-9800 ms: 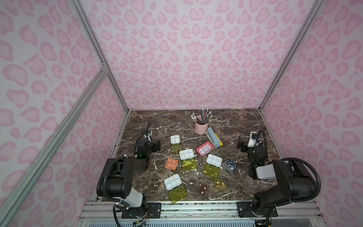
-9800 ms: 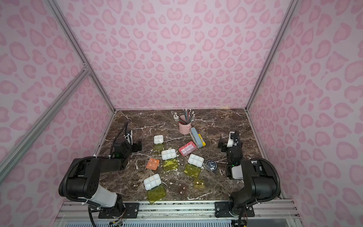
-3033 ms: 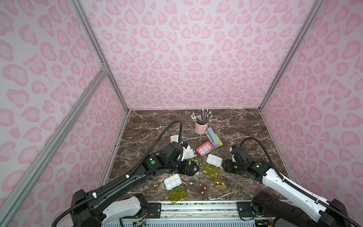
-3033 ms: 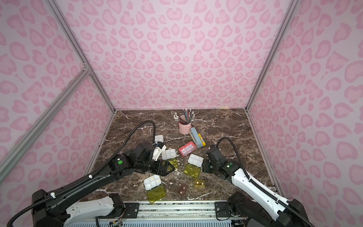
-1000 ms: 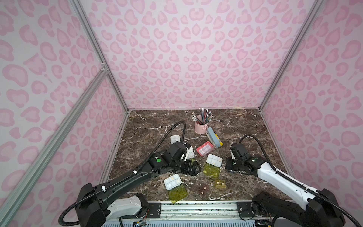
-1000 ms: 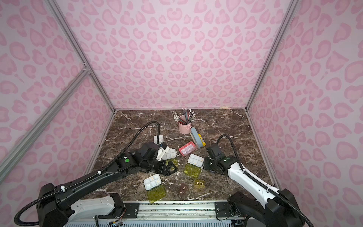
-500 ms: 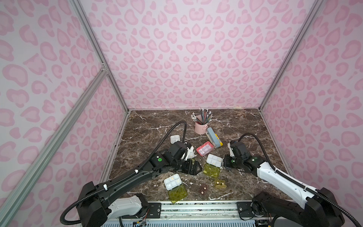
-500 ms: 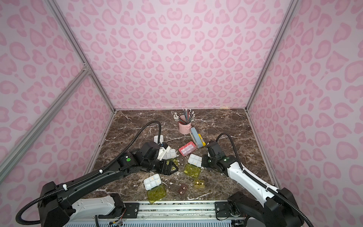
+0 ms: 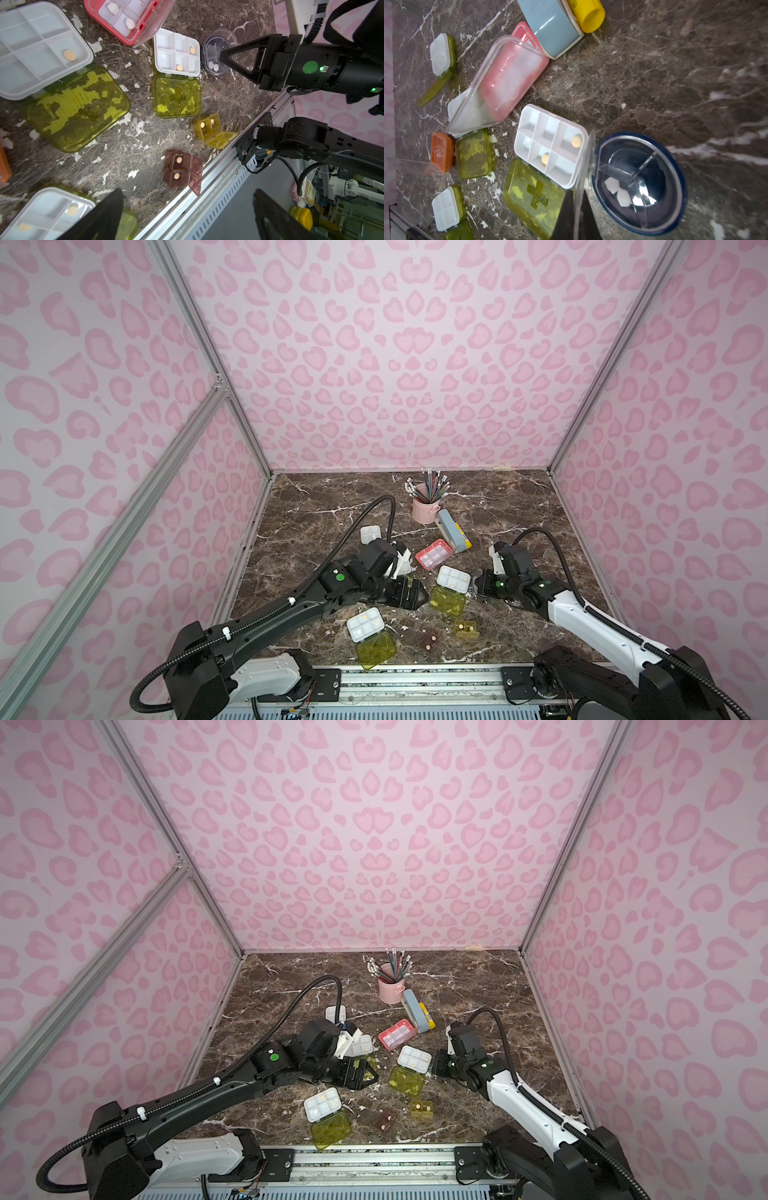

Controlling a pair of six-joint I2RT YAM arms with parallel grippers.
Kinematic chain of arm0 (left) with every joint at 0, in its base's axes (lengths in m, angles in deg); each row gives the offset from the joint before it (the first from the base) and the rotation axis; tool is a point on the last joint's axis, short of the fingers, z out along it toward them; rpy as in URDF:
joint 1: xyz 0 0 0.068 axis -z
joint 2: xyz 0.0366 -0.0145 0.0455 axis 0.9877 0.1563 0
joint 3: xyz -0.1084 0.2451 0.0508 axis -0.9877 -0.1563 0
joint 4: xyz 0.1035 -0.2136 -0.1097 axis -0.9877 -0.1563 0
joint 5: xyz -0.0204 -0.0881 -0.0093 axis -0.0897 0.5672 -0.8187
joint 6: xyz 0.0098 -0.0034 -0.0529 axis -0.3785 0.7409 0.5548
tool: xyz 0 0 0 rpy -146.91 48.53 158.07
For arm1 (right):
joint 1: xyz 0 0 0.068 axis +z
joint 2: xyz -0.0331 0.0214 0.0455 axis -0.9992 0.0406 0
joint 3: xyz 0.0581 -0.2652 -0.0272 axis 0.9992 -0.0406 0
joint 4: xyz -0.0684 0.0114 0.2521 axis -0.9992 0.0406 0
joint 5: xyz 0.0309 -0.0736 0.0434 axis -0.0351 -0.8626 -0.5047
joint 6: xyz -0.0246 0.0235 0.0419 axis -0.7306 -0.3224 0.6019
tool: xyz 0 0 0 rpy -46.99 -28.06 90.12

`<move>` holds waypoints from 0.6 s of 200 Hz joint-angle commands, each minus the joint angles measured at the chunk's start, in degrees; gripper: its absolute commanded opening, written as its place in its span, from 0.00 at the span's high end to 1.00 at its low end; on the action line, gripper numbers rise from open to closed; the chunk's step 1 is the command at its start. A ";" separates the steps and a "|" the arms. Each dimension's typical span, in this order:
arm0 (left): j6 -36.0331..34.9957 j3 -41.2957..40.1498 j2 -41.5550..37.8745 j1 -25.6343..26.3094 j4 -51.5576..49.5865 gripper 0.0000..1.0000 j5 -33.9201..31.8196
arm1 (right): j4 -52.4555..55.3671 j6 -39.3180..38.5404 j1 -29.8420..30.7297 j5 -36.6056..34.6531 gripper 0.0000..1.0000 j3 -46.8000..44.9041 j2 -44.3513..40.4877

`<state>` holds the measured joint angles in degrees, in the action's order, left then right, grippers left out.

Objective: Close pillboxes
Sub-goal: Adjust the pillbox at the center of the board.

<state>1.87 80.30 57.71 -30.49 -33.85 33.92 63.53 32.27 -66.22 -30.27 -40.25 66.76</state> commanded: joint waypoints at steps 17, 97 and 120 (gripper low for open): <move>0.52 -0.01 0.20 -0.04 2.48 0.02 0.75 | 0.02 -0.73 -2.21 2.58 1.00 -1.83 -1.07; 0.69 0.09 0.16 -0.06 2.49 0.02 0.73 | 2.06 -1.63 -3.87 1.96 0.67 -2.05 -2.99; 0.61 0.09 0.20 -0.07 2.47 0.01 0.73 | 2.83 -1.45 -4.04 1.69 0.55 -1.66 -3.86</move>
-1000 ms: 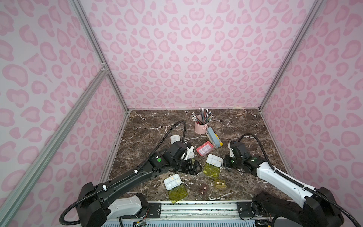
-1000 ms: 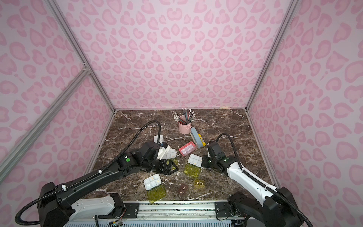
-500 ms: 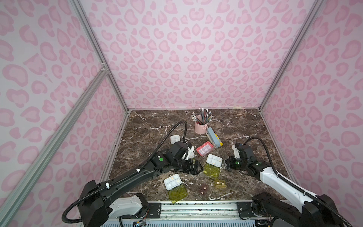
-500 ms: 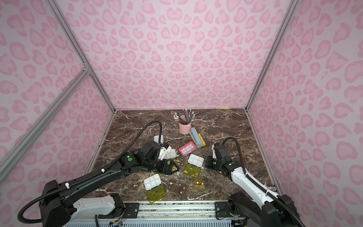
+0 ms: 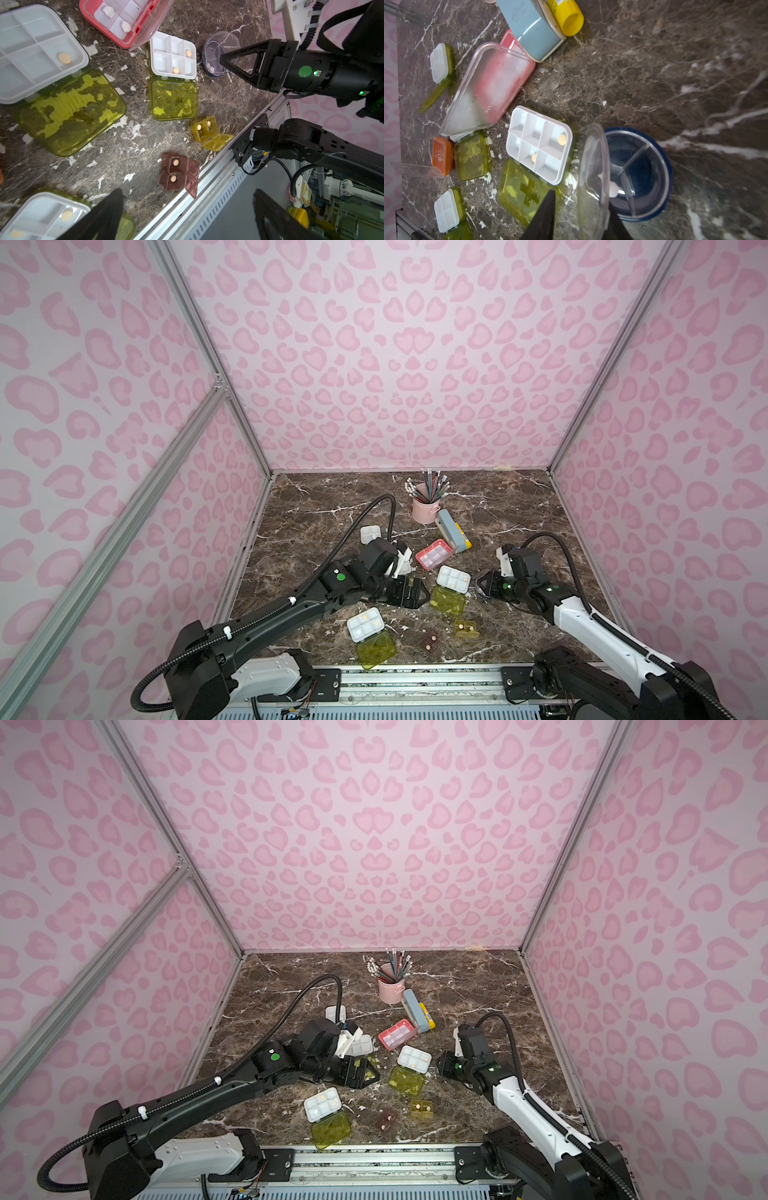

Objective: Close pillboxes
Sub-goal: Adjust the pillbox at the center of the board.

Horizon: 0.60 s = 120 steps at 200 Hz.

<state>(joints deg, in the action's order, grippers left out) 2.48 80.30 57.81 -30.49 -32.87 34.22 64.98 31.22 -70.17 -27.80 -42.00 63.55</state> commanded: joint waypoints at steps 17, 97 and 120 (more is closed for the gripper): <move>-0.05 0.09 0.23 -0.07 1.57 0.02 0.51 | 2.43 -0.57 -0.09 -1.44 0.47 0.86 -1.64; -0.15 -0.09 0.34 -0.07 1.99 0.02 0.69 | 8.11 0.99 -0.08 -7.34 0.01 3.99 -5.49; -0.26 -0.19 0.06 -0.05 1.93 0.01 0.78 | 8.08 1.81 -0.02 -8.92 0.01 3.80 -4.55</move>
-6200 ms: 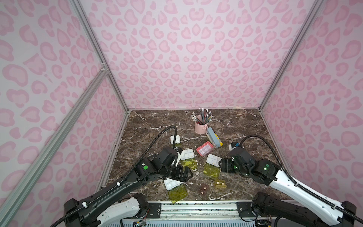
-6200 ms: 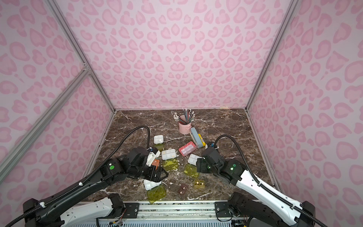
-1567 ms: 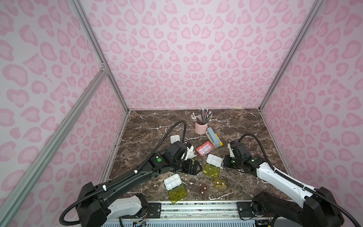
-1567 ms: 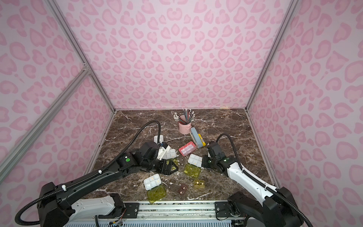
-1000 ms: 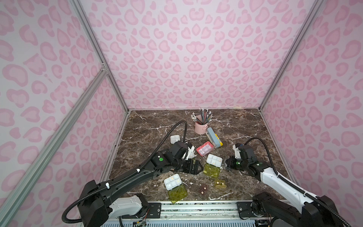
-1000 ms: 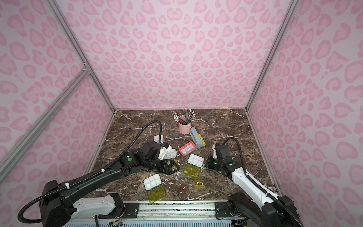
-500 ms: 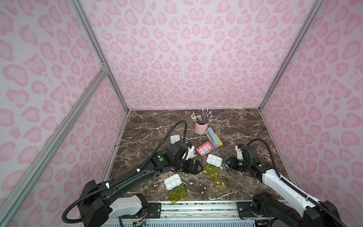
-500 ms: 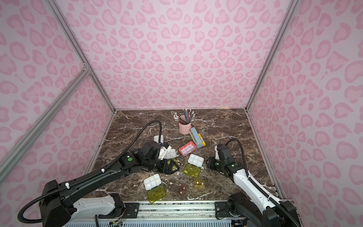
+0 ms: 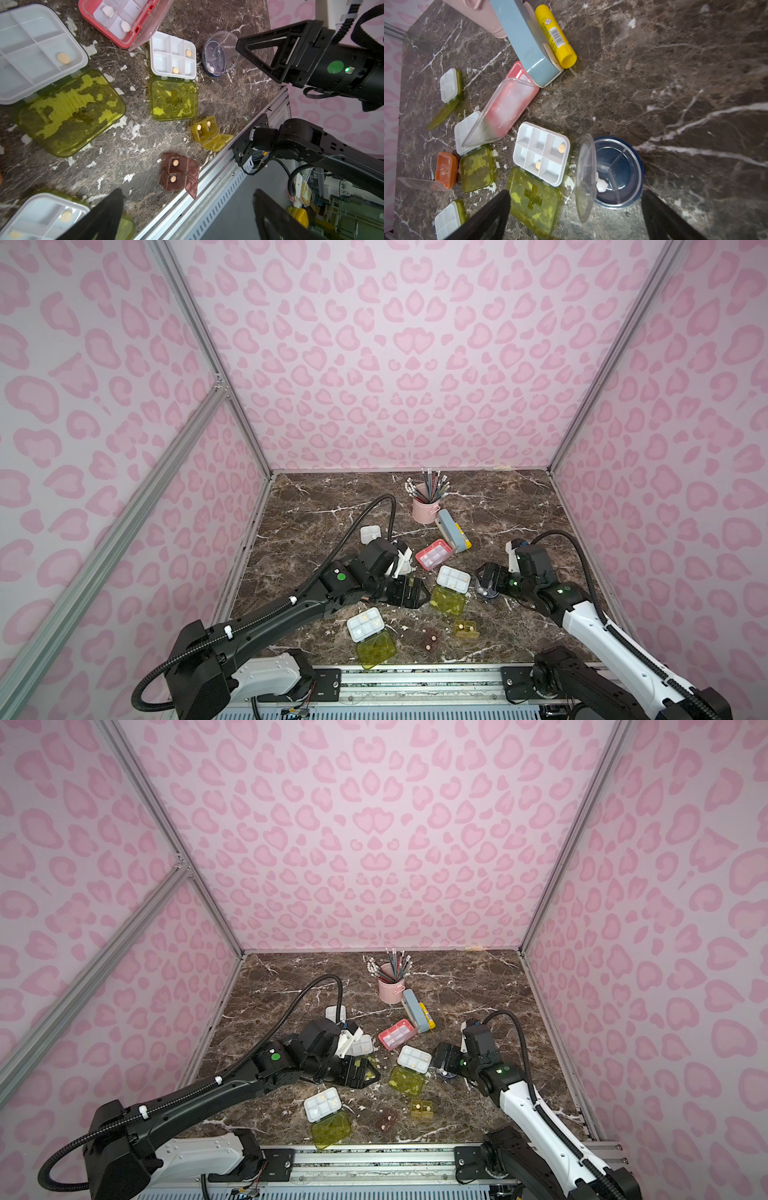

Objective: Close pillboxes
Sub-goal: Adjust the pillbox at the center of the board, then close the lid on the pillbox.

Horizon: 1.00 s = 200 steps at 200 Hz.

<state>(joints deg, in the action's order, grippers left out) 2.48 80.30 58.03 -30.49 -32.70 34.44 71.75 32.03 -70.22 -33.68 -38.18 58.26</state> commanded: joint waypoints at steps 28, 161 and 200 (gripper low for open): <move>-0.21 -0.56 -0.72 -0.03 1.78 0.02 0.31 | -0.13 1.60 0.02 -3.86 0.01 -0.83 2.02; -0.36 -0.40 0.12 -0.05 1.83 0.02 0.50 | -6.38 1.43 -2.25 0.51 0.09 -5.27 5.97; -0.29 0.00 0.77 -0.04 2.15 0.02 0.88 | -6.47 1.14 -2.80 0.81 0.20 -5.57 5.83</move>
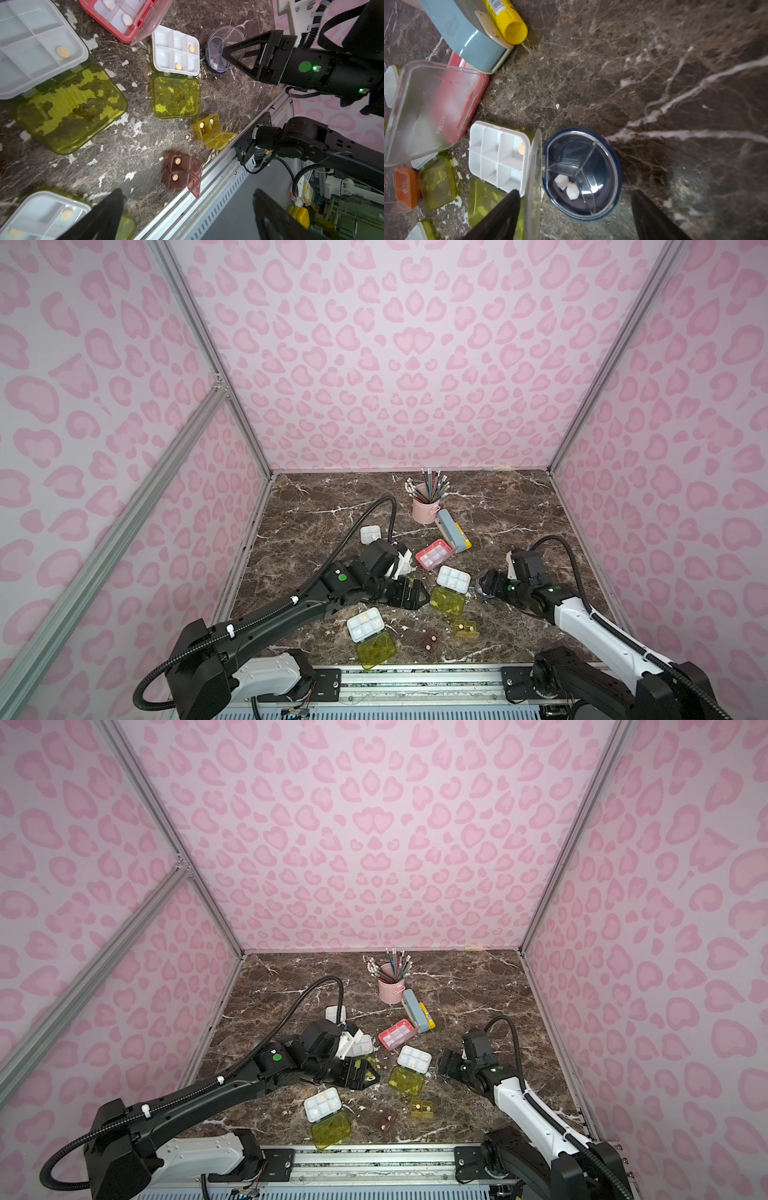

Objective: Close pillboxes
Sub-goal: Close the lid on the pillbox.

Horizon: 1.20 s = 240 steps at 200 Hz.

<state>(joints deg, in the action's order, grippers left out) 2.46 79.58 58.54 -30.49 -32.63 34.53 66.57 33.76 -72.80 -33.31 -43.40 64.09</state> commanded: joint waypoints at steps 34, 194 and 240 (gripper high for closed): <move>-0.30 0.86 0.68 -0.03 2.28 0.02 0.99 | -1.46 -0.88 -0.37 0.70 0.27 -0.43 0.01; 0.01 0.14 -0.10 0.06 2.48 0.02 0.71 | 1.20 -1.81 -0.63 0.56 0.18 1.22 -0.17; 0.02 0.19 0.32 0.04 2.75 0.02 0.86 | 0.91 -0.94 -0.64 -1.76 0.12 0.66 -3.43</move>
<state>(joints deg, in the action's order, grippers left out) 2.48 79.80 58.78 -30.42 -31.62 35.07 67.29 32.69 -73.43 -32.98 -42.02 61.78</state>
